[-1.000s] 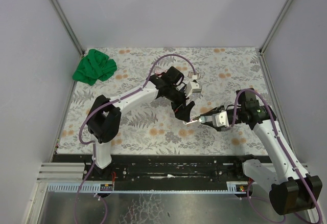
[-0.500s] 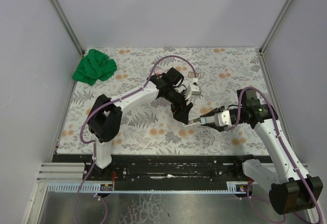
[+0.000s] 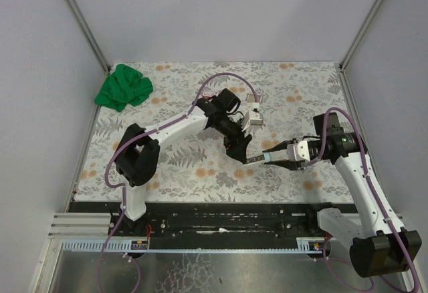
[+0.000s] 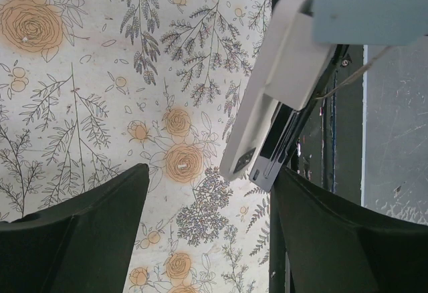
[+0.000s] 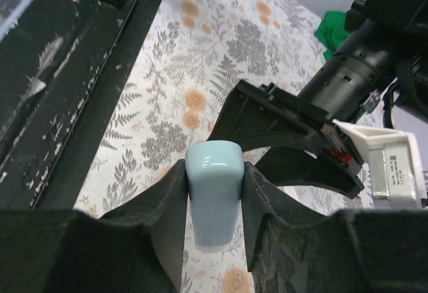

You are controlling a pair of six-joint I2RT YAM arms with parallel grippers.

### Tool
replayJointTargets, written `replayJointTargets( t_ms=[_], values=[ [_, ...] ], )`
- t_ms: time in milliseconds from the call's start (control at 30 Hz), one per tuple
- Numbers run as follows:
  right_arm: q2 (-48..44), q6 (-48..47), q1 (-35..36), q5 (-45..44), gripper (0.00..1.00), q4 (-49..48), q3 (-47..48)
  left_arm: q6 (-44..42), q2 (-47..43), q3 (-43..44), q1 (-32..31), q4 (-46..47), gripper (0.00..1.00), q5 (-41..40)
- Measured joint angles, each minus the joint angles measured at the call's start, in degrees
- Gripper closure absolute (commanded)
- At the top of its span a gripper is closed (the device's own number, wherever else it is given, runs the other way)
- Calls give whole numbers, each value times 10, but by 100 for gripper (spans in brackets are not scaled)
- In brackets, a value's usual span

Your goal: Unload the staples from the stapler

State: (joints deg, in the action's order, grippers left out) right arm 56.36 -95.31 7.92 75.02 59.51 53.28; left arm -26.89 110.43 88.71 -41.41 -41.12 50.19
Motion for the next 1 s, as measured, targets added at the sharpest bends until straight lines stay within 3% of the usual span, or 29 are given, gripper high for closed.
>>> replayJointTargets(
  t_ms=[300, 533, 833, 1000],
  values=[
    [2, -24, -28, 77, 100, 15, 19, -4, 1, -1, 0, -15, 25, -1],
    [2, -36, -38, 98, 100, 10, 21, -5, 1, -1, 0, -21, 19, -1],
    [1, -72, -38, 57, 100, 1, 7, -13, -1, 0, 3, -25, 0, -6],
    [1, -91, -38, 3, 100, -8, 6, -18, -2, 0, 11, -33, 0, -17]
  ],
)
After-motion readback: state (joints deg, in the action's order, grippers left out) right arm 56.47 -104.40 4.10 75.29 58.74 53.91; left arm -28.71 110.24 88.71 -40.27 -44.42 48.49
